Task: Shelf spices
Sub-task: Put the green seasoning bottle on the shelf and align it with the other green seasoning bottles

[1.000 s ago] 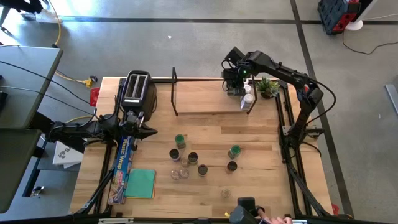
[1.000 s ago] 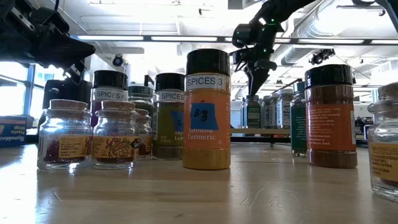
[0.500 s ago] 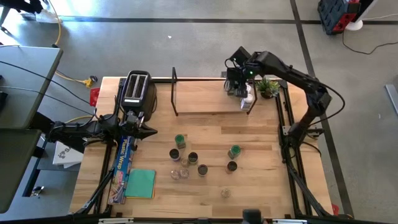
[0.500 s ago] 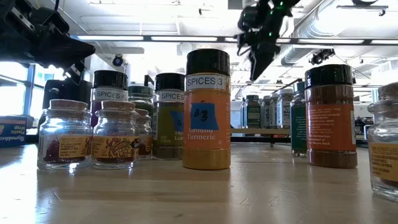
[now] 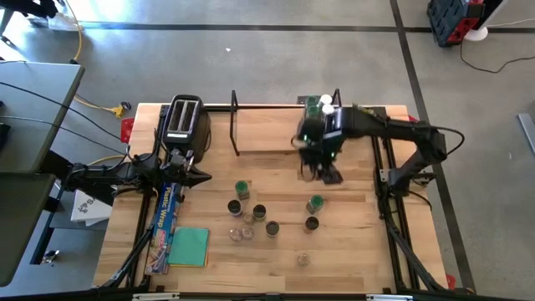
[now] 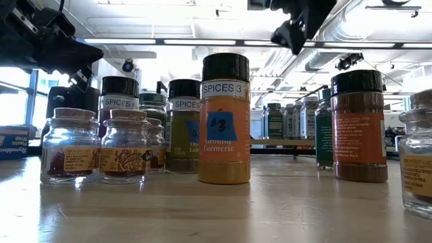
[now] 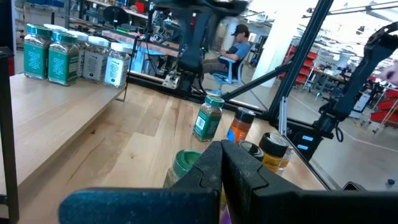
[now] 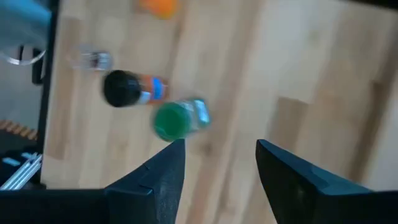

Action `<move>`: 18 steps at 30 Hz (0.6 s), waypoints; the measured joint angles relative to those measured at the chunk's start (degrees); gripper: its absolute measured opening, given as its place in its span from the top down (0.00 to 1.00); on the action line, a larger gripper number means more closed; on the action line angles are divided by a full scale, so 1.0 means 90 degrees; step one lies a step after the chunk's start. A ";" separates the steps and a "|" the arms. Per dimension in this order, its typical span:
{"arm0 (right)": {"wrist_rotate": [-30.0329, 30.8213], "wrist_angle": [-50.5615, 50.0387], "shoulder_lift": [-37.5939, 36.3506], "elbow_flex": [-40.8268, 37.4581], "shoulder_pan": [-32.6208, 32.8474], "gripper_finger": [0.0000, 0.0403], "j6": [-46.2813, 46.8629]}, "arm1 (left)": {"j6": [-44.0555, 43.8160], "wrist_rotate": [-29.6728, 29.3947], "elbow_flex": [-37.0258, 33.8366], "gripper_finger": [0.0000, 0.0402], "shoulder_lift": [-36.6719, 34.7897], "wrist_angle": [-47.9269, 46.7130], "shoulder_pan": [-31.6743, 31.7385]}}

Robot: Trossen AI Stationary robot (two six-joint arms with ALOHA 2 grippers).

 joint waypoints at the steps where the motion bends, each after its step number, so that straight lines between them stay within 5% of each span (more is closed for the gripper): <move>1: 0.0005 0.0069 0.0000 0.0000 0.0215 0.51 0.0071 | -0.0001 0.0000 0.0000 1.00 -0.0001 0.0001 -0.0001; 11: 0.0525 0.0513 0.0618 0.0002 0.1512 0.29 0.0248 | 0.0000 0.0000 0.0000 1.00 -0.0001 -0.0001 -0.0001; 18: 0.0716 0.0059 0.1275 -0.0030 0.1863 0.25 -0.0244 | 0.0001 0.0000 0.0000 1.00 0.0000 -0.0001 0.0001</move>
